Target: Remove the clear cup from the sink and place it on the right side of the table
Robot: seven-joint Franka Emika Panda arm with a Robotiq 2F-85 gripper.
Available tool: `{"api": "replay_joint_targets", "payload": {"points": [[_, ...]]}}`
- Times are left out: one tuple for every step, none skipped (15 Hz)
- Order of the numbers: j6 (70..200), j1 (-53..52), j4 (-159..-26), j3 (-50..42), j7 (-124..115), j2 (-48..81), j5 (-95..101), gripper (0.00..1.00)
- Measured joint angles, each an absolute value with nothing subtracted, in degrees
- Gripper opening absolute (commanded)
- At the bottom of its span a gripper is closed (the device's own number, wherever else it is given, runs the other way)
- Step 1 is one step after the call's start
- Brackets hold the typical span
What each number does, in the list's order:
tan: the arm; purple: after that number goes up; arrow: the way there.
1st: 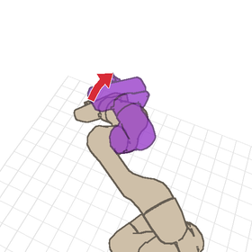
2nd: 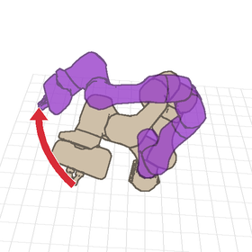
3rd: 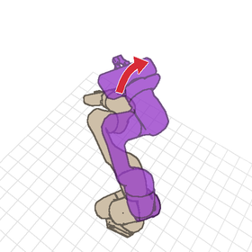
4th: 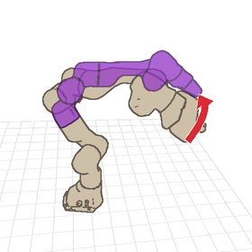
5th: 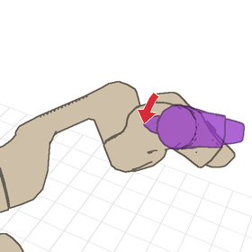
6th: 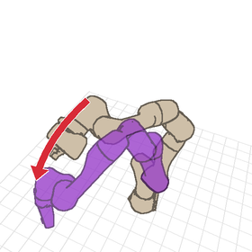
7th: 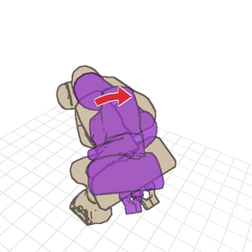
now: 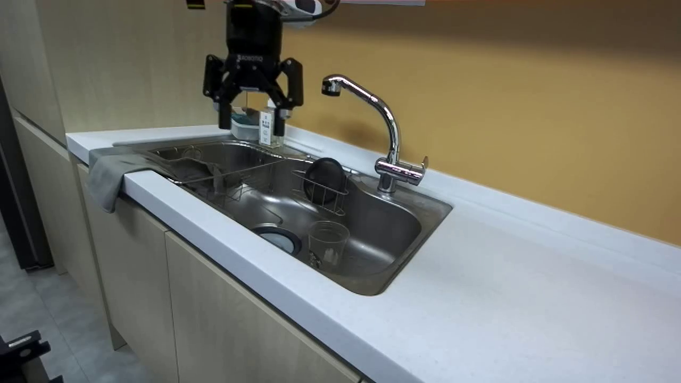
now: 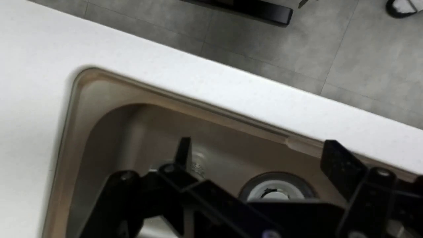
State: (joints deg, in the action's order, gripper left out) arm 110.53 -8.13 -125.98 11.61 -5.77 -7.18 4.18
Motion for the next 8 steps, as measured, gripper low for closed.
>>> {"api": "replay_joint_targets", "payload": {"points": [[112.21,-7.58,-125.96,11.13,-5.79,-6.59,6.47,1.0],[114.06,-6.94,-125.92,10.52,-5.79,-5.81,8.71,1.0],[116.02,-6.27,-125.8,9.79,-5.74,-4.84,10.67,1.0],[118.16,-5.59,-125.6,8.92,-5.54,-3.66,11.98,1.0],[120.31,-4.95,-125.32,8.02,-5.29,-2.34,12.7,1.0],[122.62,-4.3,-124.95,7.05,-4.63,-0.86,12.76,1.0],[124.91,-3.69,-124.4,6.1,-3.64,0.74,12.5,1.0],[127.06,-3.18,-123.72,5.27,-2.27,2.4,11.98,1.0]]}}
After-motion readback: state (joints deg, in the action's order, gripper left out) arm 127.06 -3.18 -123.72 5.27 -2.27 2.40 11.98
